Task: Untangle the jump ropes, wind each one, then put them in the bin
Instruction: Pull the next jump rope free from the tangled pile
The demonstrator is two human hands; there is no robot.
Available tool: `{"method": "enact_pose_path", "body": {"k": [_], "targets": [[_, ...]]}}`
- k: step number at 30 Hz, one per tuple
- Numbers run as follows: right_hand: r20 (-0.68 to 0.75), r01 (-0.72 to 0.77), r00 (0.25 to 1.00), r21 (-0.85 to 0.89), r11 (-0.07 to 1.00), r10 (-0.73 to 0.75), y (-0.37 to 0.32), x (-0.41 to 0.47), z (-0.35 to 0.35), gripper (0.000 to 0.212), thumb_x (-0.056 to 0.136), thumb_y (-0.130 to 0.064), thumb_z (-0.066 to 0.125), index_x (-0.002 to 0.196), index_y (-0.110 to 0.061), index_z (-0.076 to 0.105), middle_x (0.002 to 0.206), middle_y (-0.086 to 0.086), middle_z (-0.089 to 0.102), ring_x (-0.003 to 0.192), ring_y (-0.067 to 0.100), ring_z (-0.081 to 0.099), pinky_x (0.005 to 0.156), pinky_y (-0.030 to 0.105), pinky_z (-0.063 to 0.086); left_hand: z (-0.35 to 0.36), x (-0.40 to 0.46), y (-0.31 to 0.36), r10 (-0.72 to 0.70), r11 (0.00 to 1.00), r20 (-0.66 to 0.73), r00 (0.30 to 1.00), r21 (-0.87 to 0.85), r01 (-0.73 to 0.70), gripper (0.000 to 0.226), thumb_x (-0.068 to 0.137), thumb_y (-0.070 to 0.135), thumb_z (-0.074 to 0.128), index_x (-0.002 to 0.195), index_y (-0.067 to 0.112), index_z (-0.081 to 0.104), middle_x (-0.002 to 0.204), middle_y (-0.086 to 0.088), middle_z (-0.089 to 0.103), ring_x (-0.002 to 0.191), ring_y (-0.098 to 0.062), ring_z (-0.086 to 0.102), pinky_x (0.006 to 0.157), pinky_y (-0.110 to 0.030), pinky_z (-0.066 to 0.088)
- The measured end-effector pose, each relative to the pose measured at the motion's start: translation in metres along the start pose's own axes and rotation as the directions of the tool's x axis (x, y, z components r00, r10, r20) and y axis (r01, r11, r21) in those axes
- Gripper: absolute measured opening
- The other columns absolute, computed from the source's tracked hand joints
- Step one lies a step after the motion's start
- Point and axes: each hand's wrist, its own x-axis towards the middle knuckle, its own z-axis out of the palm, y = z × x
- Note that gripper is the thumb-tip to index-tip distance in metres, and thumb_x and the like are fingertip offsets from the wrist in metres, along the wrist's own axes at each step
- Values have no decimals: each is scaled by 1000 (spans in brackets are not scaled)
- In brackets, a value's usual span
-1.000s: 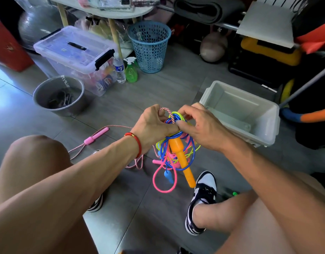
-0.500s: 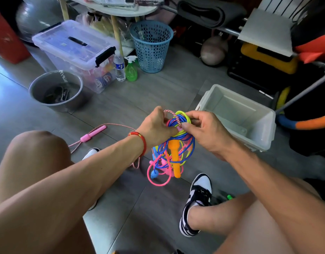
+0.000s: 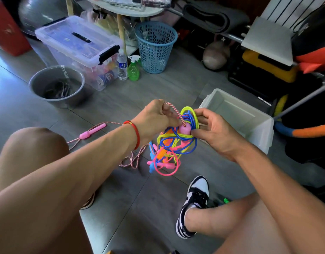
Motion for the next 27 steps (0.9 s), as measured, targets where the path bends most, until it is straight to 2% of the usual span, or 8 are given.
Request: {"method": "enact_pose_path", "body": {"k": [3,8,12,15,18,20,23,27], "targets": [[-16,-24,1000,-147,989,22,1,1,6,42,86,-1,75,118,-9,50,117,7,70,103,20,70,91,44,58,1,-3,5,8,1000,-24,1000,29,-7,37,68,32,80,77,10,52,73,-4,55,70,-18,51,68,-44,50],[-203,-131,978,-421,898,47,2,5,11,58,60,-60,69,103,-26,50,94,-5,71,86,19,67,74,41,55,5,-10,12,253,882,-138,958,441,-169,35,92,23,69,69,19,42,75,-12,65,75,-37,58,69,-36,48],[-295,-341,934,-575,743,201,24,11,-1,44,80,-37,75,109,-13,52,95,4,64,93,30,58,66,35,38,-7,-7,32,415,879,-196,888,337,-336,32,88,31,62,70,29,36,66,-2,60,75,-38,70,66,-46,57],[-342,-427,903,-650,629,260,49,16,-13,40,84,-21,72,115,-8,50,102,13,63,104,36,59,72,34,38,-34,-1,37,281,960,-168,945,45,-278,34,90,17,65,72,24,36,73,-11,64,78,-37,73,69,-50,61],[-402,-514,857,-707,486,322,56,18,-27,49,84,-28,72,121,-8,48,123,20,63,112,38,60,83,38,47,-54,-5,34,171,984,-41,984,67,-168,39,94,8,67,71,21,39,82,-21,70,82,-34,71,68,-38,51],[-306,-421,907,-658,624,289,46,18,-25,60,79,-33,73,132,-14,50,136,13,58,122,32,58,96,38,48,-60,-7,29,129,988,-16,991,86,-128,37,93,2,67,71,18,42,87,-32,68,84,-41,71,69,-39,52],[57,-71,995,-258,964,88,5,14,21,69,79,-36,83,138,-28,49,138,-2,57,126,15,57,105,36,49,-61,-16,22,93,995,6,996,32,-93,35,92,-3,67,72,15,44,77,-27,60,80,-45,69,70,-46,57],[122,85,991,-222,971,-58,-19,31,87,52,79,-48,72,126,-34,53,111,3,72,105,17,69,96,40,54,-69,-31,8,51,999,-45,998,-4,-51,32,89,3,73,72,13,47,62,-8,58,58,-20,64,58,-34,57]]}}
